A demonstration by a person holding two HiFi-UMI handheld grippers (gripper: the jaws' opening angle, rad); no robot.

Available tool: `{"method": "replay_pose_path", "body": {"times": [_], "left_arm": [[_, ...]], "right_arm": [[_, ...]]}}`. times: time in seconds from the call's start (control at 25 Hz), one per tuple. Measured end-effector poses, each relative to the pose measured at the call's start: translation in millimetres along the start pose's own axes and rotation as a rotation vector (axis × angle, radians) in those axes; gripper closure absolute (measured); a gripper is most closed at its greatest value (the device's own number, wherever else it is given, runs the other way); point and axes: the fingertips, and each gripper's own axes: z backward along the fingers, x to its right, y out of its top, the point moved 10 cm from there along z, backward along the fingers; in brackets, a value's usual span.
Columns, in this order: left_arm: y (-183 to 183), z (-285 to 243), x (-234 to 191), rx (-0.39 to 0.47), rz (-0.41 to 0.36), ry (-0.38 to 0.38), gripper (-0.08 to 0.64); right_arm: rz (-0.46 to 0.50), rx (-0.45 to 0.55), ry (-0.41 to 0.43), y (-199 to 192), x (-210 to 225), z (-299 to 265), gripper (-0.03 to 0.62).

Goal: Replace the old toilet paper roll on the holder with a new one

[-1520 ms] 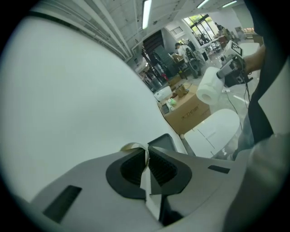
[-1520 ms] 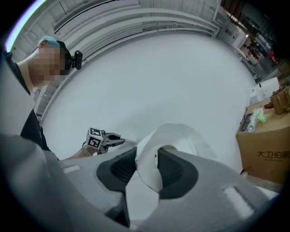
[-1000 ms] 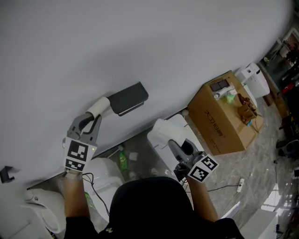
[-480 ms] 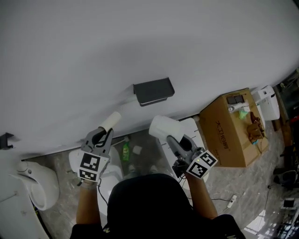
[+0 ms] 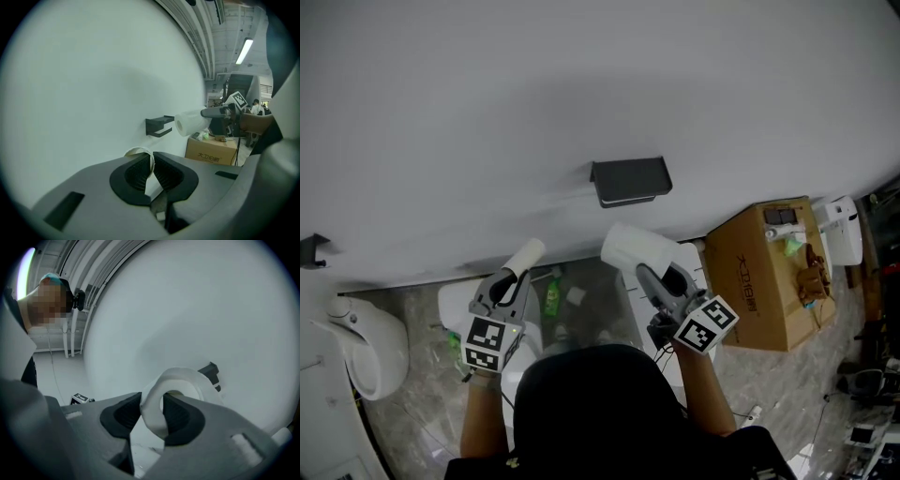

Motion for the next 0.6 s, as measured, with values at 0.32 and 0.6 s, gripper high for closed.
{"method": "replay_pose_path", "body": {"times": [0.32, 0.6], "left_arm": [[-17.0, 5.8, 0.8, -0.007, 0.056, 0.015, 0.529], [-18.6, 3.0, -1.8, -0.009, 0.071, 0.023, 0.528]], "right_arm": [[0.111, -0.059, -0.008, 44.0, 16.2, -20.4, 0.456], [0.309, -0.184, -0.027, 94.7, 30.6, -56.2, 0.456]]}}
